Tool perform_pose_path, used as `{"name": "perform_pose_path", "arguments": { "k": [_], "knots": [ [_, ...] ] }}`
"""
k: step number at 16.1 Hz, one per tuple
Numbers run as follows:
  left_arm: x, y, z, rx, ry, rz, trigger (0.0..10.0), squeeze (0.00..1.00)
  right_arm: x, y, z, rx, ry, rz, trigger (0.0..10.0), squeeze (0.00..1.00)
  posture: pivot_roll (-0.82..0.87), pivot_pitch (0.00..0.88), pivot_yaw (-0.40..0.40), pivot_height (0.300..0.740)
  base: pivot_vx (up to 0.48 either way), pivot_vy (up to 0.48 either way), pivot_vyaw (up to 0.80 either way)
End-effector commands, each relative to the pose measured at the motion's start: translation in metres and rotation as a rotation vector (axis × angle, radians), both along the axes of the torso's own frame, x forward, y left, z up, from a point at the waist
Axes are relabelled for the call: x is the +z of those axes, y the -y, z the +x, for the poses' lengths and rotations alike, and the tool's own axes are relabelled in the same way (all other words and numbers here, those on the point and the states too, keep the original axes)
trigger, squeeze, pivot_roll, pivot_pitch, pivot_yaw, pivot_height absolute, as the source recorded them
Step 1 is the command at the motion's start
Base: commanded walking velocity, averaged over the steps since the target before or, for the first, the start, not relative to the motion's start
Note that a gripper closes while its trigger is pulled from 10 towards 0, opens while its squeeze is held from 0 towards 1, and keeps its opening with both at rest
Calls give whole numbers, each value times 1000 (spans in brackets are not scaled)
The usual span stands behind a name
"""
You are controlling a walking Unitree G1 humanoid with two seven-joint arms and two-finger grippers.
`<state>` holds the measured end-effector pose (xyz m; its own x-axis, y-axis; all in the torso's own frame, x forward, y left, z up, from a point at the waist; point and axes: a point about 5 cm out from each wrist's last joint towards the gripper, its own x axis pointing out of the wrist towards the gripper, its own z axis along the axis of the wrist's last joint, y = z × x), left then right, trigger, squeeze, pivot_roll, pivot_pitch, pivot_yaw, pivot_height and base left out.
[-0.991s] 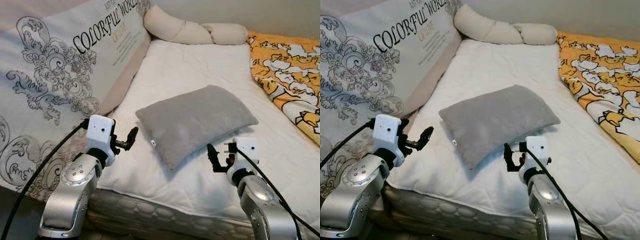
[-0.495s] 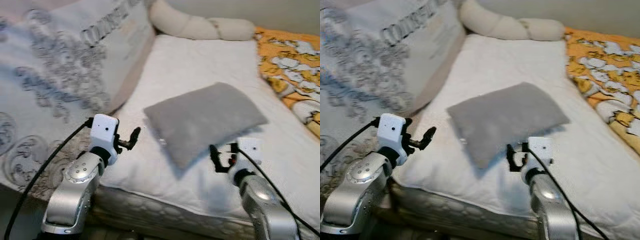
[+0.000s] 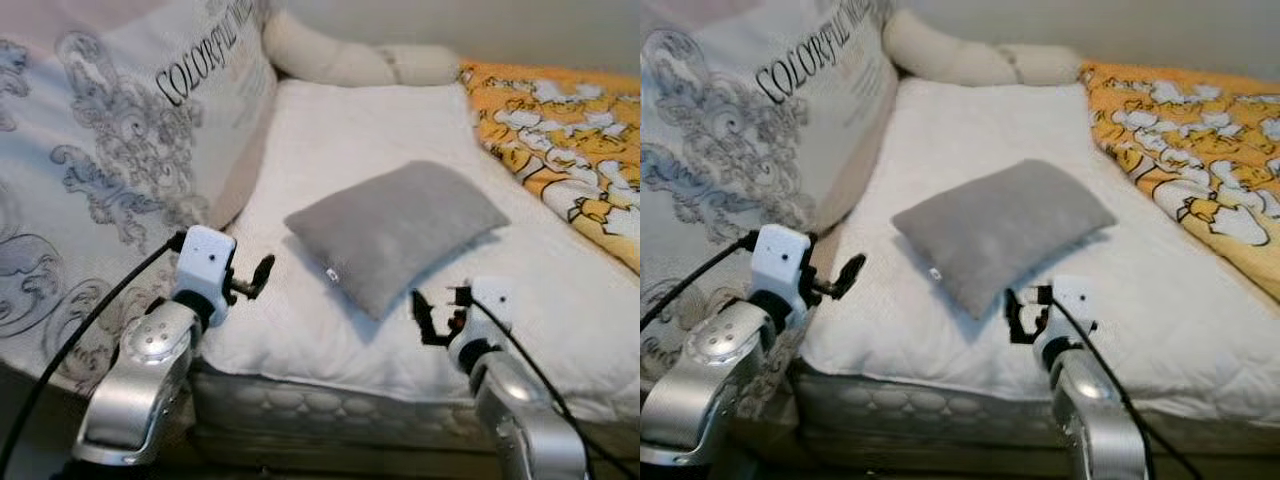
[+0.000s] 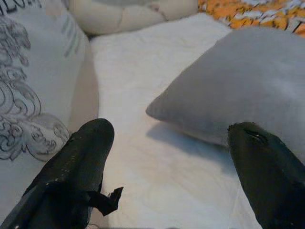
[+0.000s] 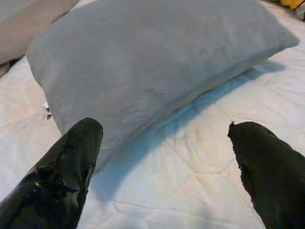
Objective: Clean up the room
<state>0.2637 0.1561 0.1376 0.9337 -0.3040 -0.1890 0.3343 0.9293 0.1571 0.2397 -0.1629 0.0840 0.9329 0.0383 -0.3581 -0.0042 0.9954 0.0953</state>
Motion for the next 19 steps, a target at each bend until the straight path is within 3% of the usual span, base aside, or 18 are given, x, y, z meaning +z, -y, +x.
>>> {"name": "perform_pose_path", "arguments": {
  "k": [1, 4, 11, 15, 19],
  "knots": [
    [-1, 2, 0, -8, -3, 3, 10000, 0, 0, 2, -1, -12, -6, 5, 10000, 0, -11, 0, 17, 740, 0, -480, 0],
    [1, 1, 1, 9, -6, -44, 10000, 0, 0, 1, 0, -2, -1, 20, 10000, 0, -12, 0, 18, 740, 0, 0, 0],
    [2, -1, 1, 12, 13, -46, 10000, 0, 0, -2, -1, 66, -8, 39, 10000, 0, -8, 0, 14, 740, 0, 0, 0],
    [2, -1, 0, 16, 13, -55, 10000, 0, 2, -5, 0, 95, 0, 39, 10000, 0, -10, 0, 14, 740, 313, 0, 800],
    [0, -2, 0, 24, 2, -81, 10000, 0, 3, -4, -1, 108, 12, 29, 10000, 0, -10, 0, 10, 740, 322, 0, 102]
  ]
}}
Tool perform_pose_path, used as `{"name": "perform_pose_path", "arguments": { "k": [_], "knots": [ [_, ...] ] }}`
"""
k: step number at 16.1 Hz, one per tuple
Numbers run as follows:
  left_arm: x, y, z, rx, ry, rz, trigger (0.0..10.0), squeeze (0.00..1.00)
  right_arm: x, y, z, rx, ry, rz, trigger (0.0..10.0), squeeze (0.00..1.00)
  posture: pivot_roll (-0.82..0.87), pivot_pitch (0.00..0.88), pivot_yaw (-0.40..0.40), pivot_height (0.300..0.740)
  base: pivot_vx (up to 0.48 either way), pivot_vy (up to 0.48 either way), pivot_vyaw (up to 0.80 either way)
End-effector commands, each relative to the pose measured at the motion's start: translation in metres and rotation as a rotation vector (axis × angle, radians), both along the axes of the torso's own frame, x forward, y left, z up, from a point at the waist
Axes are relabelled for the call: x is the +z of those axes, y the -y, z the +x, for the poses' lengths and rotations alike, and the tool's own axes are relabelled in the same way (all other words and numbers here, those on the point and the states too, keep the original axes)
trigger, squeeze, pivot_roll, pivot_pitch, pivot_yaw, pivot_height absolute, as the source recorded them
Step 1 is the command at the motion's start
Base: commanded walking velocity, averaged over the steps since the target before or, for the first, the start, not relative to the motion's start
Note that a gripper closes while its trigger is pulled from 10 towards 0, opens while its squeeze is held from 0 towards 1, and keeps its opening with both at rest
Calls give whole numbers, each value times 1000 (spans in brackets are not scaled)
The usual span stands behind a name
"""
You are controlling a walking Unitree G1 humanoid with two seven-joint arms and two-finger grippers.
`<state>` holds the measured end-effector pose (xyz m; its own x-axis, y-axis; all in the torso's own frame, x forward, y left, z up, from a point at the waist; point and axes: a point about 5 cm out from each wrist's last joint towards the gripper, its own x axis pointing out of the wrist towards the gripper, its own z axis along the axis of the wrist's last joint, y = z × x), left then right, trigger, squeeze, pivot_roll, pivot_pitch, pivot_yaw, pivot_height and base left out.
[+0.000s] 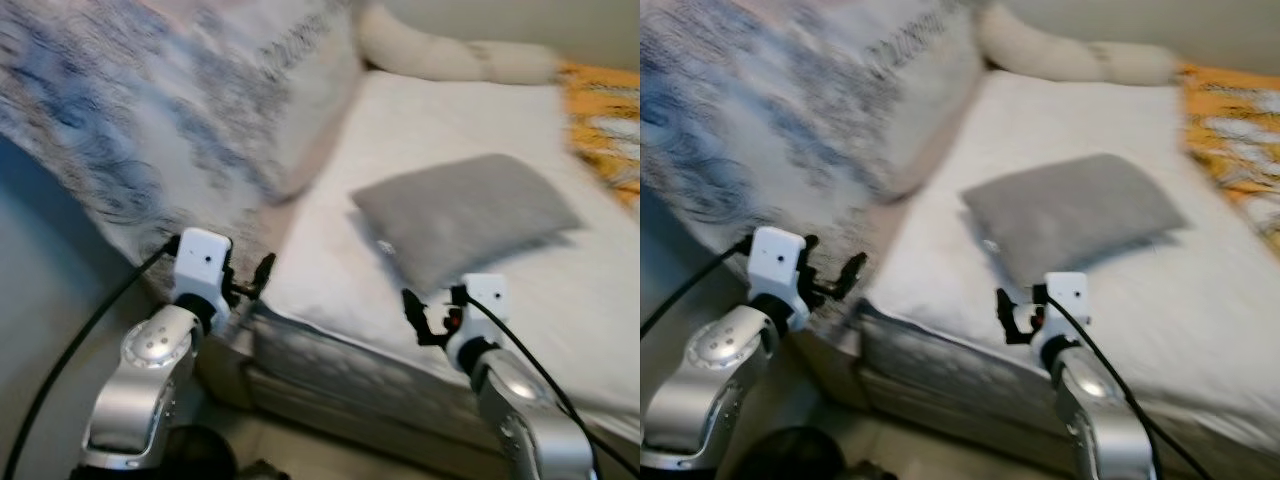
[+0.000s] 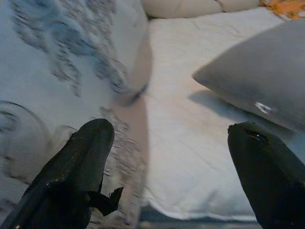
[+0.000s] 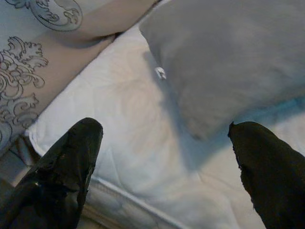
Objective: Clean up the room
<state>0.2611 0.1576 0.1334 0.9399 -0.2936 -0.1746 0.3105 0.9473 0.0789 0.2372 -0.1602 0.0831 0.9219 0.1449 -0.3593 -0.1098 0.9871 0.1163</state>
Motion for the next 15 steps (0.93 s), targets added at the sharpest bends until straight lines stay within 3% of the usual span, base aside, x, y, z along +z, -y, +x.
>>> {"name": "perform_pose_path", "arguments": {
  "k": [1, 6, 12, 15],
  "knots": [
    [3, 0, 2, -5, 6, -11, 10000, 0, 4, 0, 2, 2, 23, -3, 10000, 0, -10, 0, 6, 740, 326, 0, 0],
    [1, 2, 1, -9, 3, -24, 10000, 0, 5, 2, 2, 2, 34, -22, 10000, 0, -9, 0, 0, 740, 320, 0, 0],
    [1, 7, 2, -39, 4, -31, 10000, 0, 5, 5, 2, -25, 36, -23, 10000, 0, -18, 0, 7, 740, 310, 0, -755],
    [2, 9, 1, -54, 3, -41, 10000, 0, 6, 6, 3, -24, 41, -28, 10000, 0, -18, 0, 4, 740, 281, 0, 0]
  ]
}}
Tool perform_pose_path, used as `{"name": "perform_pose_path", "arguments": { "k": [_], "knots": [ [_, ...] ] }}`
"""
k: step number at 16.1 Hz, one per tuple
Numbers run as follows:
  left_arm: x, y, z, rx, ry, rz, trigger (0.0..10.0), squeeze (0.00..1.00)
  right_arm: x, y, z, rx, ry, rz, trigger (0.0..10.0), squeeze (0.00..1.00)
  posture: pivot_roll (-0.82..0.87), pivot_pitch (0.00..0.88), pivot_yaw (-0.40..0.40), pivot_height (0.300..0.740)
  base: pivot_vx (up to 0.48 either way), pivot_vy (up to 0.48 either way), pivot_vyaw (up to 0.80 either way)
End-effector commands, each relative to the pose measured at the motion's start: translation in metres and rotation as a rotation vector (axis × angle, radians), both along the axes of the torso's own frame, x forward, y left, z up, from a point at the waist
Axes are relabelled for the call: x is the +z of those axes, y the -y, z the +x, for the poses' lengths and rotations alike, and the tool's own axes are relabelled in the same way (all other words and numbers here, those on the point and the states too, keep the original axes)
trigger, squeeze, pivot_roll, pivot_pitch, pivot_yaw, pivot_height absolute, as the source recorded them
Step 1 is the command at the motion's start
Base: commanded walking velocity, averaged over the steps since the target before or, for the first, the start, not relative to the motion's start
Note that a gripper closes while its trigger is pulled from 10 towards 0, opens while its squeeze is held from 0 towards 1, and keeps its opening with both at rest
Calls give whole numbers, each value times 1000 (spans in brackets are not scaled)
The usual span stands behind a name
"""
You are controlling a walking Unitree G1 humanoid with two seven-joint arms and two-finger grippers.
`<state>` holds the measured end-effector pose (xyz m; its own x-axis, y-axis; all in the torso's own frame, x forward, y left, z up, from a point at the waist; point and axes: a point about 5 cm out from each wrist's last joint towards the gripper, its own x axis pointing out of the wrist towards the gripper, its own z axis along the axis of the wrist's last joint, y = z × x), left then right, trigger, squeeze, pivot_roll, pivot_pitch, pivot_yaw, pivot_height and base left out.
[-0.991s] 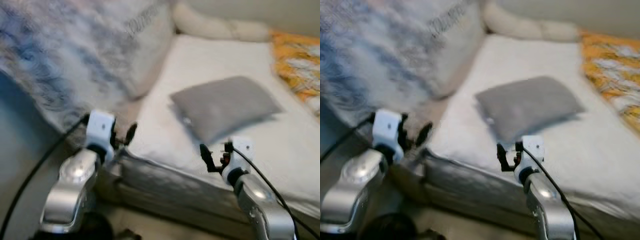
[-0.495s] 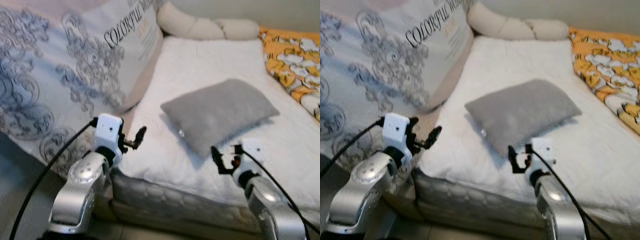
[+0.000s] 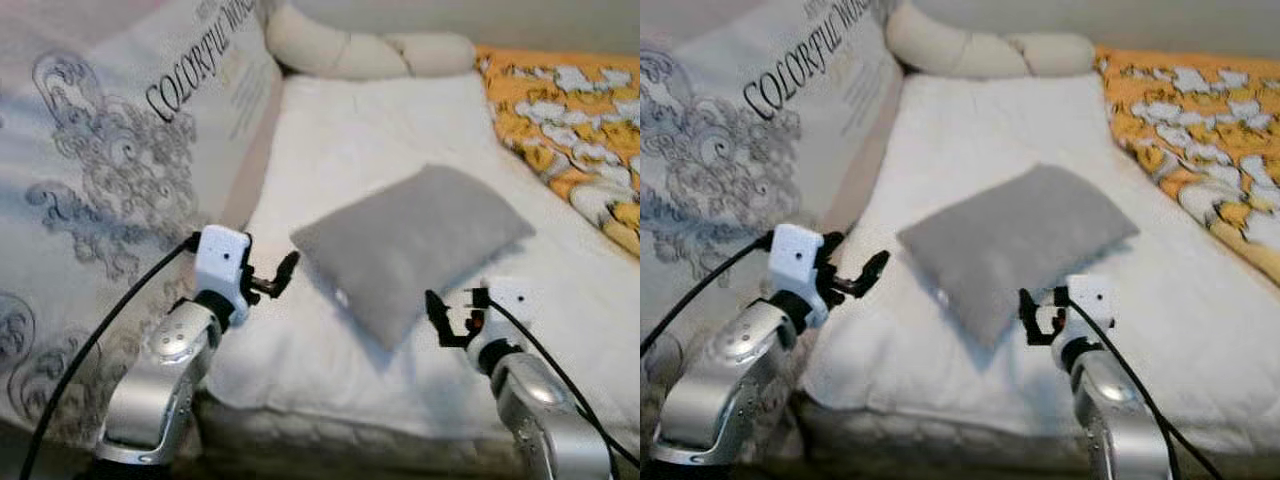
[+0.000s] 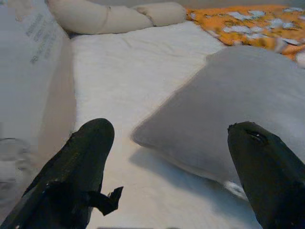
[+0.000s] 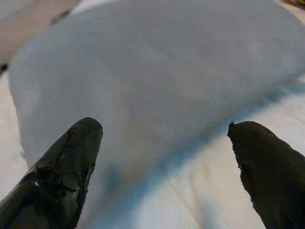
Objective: Clean up the room
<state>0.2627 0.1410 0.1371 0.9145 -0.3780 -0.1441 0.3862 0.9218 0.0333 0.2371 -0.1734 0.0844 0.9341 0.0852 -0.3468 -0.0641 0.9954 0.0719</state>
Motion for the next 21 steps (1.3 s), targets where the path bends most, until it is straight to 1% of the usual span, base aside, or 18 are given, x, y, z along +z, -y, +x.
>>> {"name": "perform_pose_path", "arguments": {
  "k": [1, 4, 6, 7, 8, 9, 10, 11, 12, 13, 14, 15, 16, 17, 18, 19, 20, 21],
  "knots": [
    [-3, -4, -3, -1, -12, 2, 10000, 0, 4, -8, 3, 23, 20, 13, 10000, 0, -18, 0, 4, 740, 0, 0, 0],
    [-5, 0, -6, -20, -31, -3, 10000, 0, 4, -8, 3, 21, 21, 12, 10000, 0, -18, 0, 3, 740, 0, 0, 0],
    [-8, 0, -6, -5, -66, -34, 10000, 0, 4, -6, 4, 11, 23, 16, 10000, 0, -18, 0, 3, 740, 0, 0, 0],
    [-11, -1, -4, 11, -108, -69, 10000, 0, 4, -5, 5, -1, 24, 36, 10000, 0, -18, 0, 3, 740, 0, 0, 0],
    [-11, 0, -3, -1, -110, -74, 10000, 0, 4, -4, 6, -1, 27, 40, 10000, 0, -22, 0, 7, 740, 0, 0, 0],
    [-11, 1, -1, -11, -107, -71, 10000, 0, 5, -3, 7, -1, 32, 43, 10000, 431, -24, 0, 7, 740, 0, 0, 0],
    [-12, 3, 2, -33, -107, -74, 10000, 0, 5, -1, 9, -5, 38, 51, 10000, 937, -25, 0, 6, 740, 0, 0, 0],
    [-12, 5, 5, -51, -111, -79, 10000, 1000, 6, 0, 10, -9, 42, 61, 10000, 1000, -27, 0, 5, 740, 0, 0, 0],
    [-15, 8, 11, -68, -143, -92, 10000, 1000, 6, 3, 12, -11, 43, 71, 10000, 1000, -27, 0, 1, 740, 0, 0, 0],
    [-17, 10, 14, -79, -162, -107, 10000, 1000, 6, 5, 12, -16, 41, 79, 10000, 1000, -28, 0, -2, 740, 0, 0, 0],
    [-21, 14, 19, -91, -206, -139, 10000, 1000, 5, 8, 14, -34, 35, 96, 10000, 1000, -30, 0, -8, 740, 0, 0, 0],
    [-27, 20, 29, -100, -260, -214, 10000, 1000, 4, 16, 16, -64, 28, 124, 10000, 1000, -32, 0, -9, 740, 0, 0, 0],
    [-34, 25, 38, -89, -332, -295, 10000, 1000, 2, 21, 18, -71, 24, 126, 10000, 1000, -41, 0, -9, 740, 0, 0, 0],
    [-39, 32, 48, -101, -387, -384, 10000, 1000, 2, 26, 20, -65, 18, 124, 10000, 1000, -50, 0, -7, 740, 0, 0, 0],
    [-41, 35, 51, -105, -413, -426, 10000, 1000, 2, 28, 21, -62, 17, 124, 10000, 1000, -59, 0, -3, 740, 0, 0, 0],
    [-49, 42, 61, -112, -480, -490, 10000, 1000, 3, 32, 22, -38, 15, 124, 10000, 1000, -90, 0, 8, 740, 0, 0, 0],
    [-54, 44, 65, -107, -510, -504, 10000, 1000, 4, 33, 22, -24, 13, 124, 10000, 1000, -90, 0, 8, 740, 0, 0, 0],
    [-59, 50, 69, -116, -549, -572, 10000, 1000, 5, 36, 21, 5, 7, 118, 10000, 1000, -115, 0, 19, 740, 0, 0, 0]
  ]
}}
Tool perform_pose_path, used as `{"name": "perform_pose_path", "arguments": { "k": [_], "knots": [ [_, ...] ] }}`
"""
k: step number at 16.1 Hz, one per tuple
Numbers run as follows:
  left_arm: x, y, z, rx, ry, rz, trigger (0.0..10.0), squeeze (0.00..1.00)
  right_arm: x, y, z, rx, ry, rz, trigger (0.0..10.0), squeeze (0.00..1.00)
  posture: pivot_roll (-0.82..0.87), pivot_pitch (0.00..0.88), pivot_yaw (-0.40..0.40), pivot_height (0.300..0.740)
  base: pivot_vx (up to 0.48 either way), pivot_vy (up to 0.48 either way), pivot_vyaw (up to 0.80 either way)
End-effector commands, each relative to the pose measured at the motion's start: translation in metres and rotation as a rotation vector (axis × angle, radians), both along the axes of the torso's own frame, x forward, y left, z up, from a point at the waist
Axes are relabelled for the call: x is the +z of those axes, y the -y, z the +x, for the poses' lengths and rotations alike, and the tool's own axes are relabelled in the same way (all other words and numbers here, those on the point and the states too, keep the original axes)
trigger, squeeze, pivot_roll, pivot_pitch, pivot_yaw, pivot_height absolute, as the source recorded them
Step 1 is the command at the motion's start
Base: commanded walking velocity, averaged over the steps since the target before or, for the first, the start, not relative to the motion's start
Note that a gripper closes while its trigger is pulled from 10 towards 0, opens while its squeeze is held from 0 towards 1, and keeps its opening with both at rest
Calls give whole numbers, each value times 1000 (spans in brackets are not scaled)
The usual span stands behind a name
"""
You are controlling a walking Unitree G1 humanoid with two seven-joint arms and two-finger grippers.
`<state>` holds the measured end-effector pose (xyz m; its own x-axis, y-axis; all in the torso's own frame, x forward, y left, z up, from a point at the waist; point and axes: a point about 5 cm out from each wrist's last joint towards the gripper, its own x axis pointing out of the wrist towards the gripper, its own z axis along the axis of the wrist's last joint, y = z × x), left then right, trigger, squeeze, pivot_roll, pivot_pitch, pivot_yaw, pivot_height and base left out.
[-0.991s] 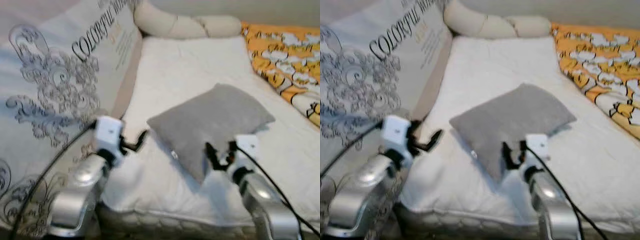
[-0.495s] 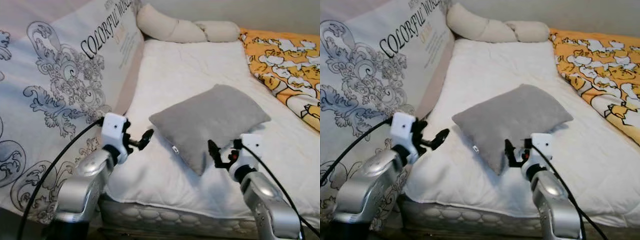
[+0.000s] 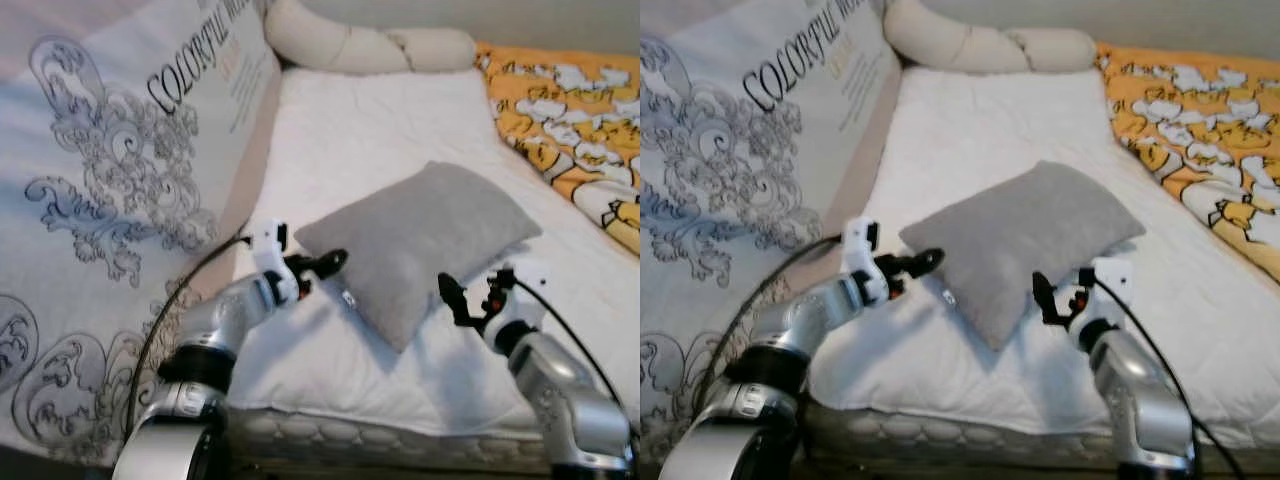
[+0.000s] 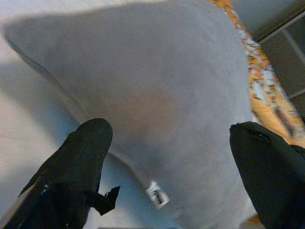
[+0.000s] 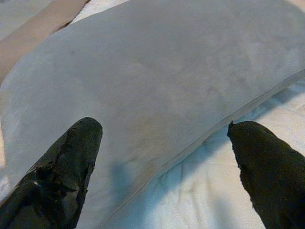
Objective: Clean up the room
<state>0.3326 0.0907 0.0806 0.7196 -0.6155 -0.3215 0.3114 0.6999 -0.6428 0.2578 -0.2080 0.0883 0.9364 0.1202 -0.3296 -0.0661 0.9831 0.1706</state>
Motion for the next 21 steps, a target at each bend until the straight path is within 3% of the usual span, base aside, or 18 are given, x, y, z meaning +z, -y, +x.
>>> {"name": "perform_pose_path", "arguments": {
  "k": [1, 3, 5, 6, 10, 11, 12, 14, 16, 17, 18, 19, 20, 21],
  "knots": [
    [-8, 2, 2, 38, -52, -49, 10000, 1000, 3, 3, -2, 18, -4, 18, 10000, 1000, -141, 0, 30, 740, 0, 0, 0],
    [-18, 7, 2, 72, -133, -91, 10000, 1000, 6, 6, -5, 53, -9, 13, 10000, 1000, -185, 0, 46, 740, 0, 0, 0],
    [-31, 11, 0, 75, -156, 0, 10000, 1000, 11, 7, -9, 80, -4, 5, 10000, 1000, -240, 0, 66, 740, 0, 0, 0],
    [-31, 11, 1, 88, -162, -9, 10000, 1000, 13, 7, -11, 81, -2, 6, 10000, 1000, -252, 0, 70, 740, 0, 0, 0],
    [-25, 27, 5, 121, -160, -141, 10000, 1000, 16, 3, -17, 82, -2, 17, 10000, 1000, -304, 0, 77, 740, 0, 0, 0],
    [-23, 33, 5, 128, -167, -182, 10000, 302, 16, 2, -20, 87, -11, 14, 10000, 1000, -316, 0, 77, 740, 0, 0, 0],
    [-20, 42, 6, 133, -177, -225, 10000, 0, 17, 2, -24, 88, -18, 12, 10000, 1000, -337, 0, 79, 740, 0, 0, 0],
    [-17, 64, 1, 97, -189, -235, 10000, 0, 18, 4, -30, 80, -29, 1, 10000, 1000, -360, 0, 86, 740, 0, 0, 0],
    [-25, 76, -7, 59, -205, -118, 10000, 0, 20, 6, -33, 70, -37, -15, 10000, 1000, -382, 0, 96, 740, 0, 0, 0],
    [-31, 80, -12, 45, -208, -45, 10000, 0, 21, 6, -34, 64, -39, -23, 10000, 812, -390, 0, 99, 740, 0, 0, 0],
    [-36, 80, -14, 65, -216, 0, 10000, 0, 21, 6, -35, 61, -41, -25, 10000, 0, -398, 0, 103, 740, 0, 0, 0],
    [-36, 80, -14, 98, -233, -16, 10000, 0, 22, 6, -36, 60, -42, -26, 10000, 0, -399, 0, 104, 740, 0, 0, 0],
    [-36, 79, -13, 119, -228, -21, 314, 0, 23, 5, -36, 60, -40, -27, 10000, 0, -394, 0, 102, 740, 0, 0, 0],
    [-35, 79, -13, 124, -225, -19, 314, 0, 23, 5, -36, 60, -40, -27, 10000, 0, -394, 0, 102, 740, 0, 0, 0]
  ]
}}
